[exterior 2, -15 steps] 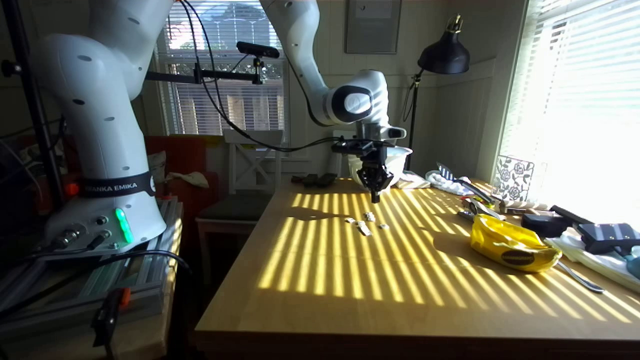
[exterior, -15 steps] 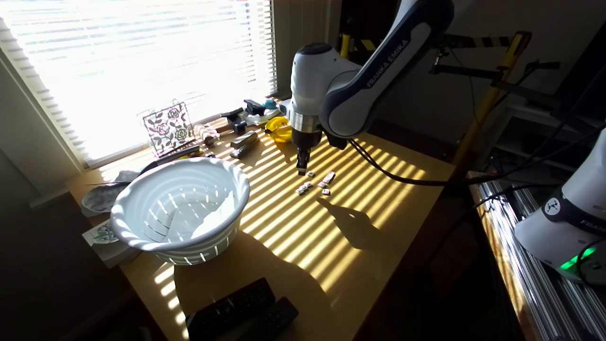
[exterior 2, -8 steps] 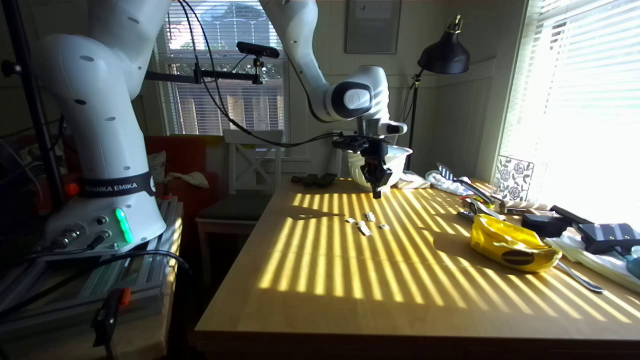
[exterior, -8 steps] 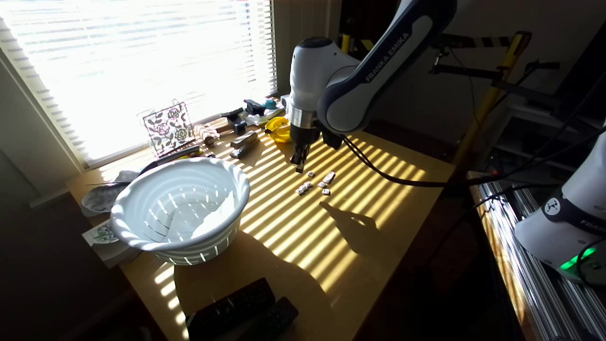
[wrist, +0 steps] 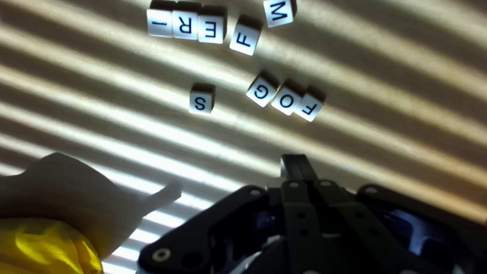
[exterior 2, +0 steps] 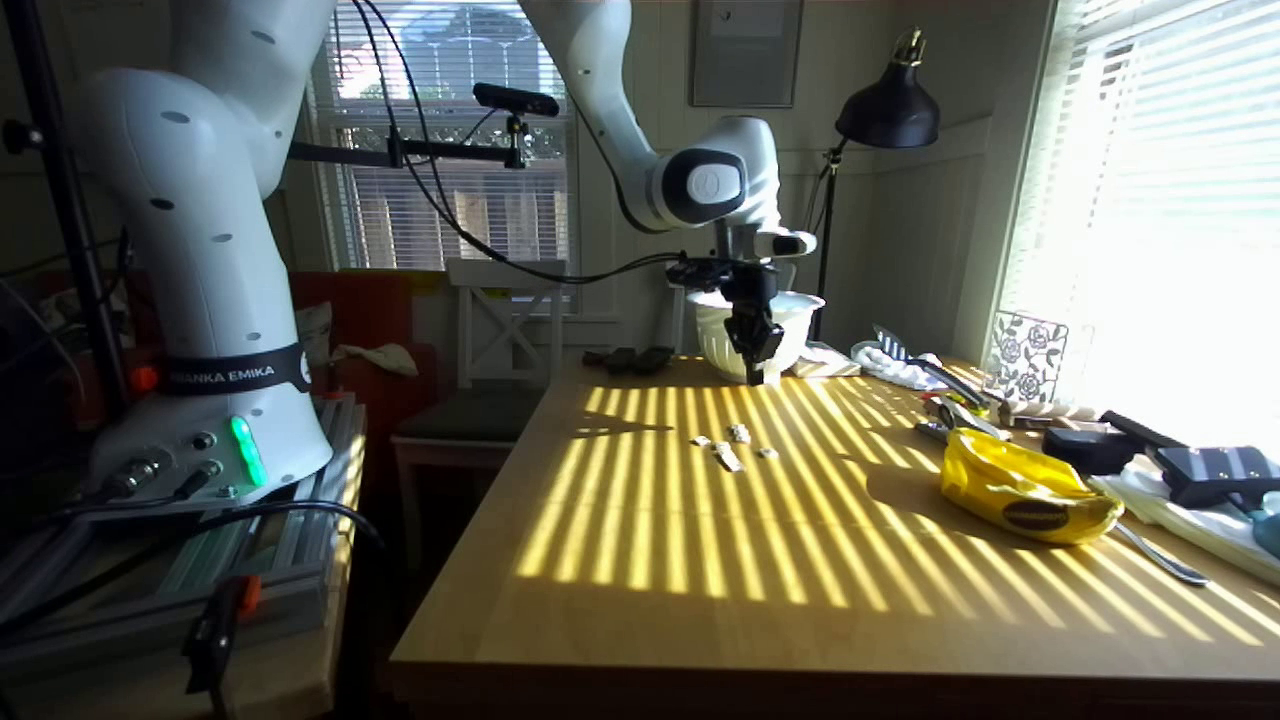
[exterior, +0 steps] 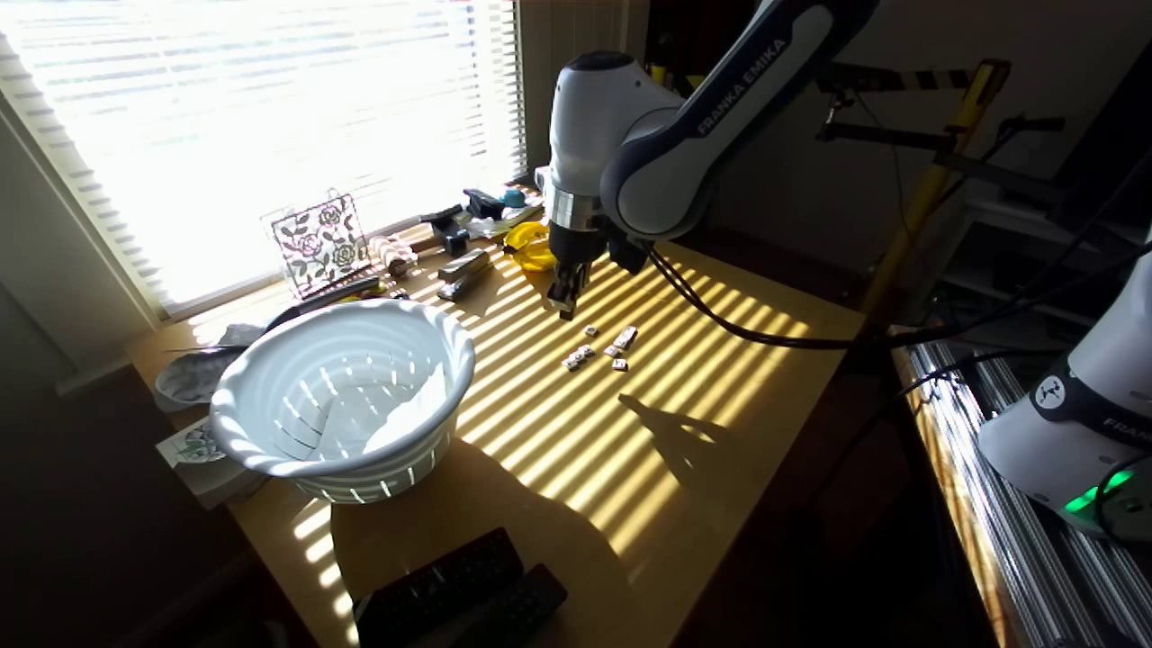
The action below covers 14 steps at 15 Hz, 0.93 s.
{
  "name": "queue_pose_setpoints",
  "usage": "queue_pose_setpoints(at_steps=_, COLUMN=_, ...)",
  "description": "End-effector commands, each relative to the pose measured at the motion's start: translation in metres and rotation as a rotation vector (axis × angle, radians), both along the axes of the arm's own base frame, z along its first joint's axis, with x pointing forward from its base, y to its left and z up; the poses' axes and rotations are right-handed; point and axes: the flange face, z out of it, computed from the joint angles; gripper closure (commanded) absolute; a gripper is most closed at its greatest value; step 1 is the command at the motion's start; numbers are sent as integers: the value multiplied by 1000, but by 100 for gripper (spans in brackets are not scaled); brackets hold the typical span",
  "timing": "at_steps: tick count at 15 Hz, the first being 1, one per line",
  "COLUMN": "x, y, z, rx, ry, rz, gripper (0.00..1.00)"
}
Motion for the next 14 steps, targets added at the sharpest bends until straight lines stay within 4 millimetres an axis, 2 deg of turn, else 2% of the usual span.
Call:
queue_pose_setpoints(at_steps=1, x=-8, y=2, z=20, rx=25, ry=18, rz=-38, gripper=100)
queue_pose_setpoints(at_steps=14, x=-31, y=4, z=74, rx=22, ry=-9, rz=-52, gripper=100)
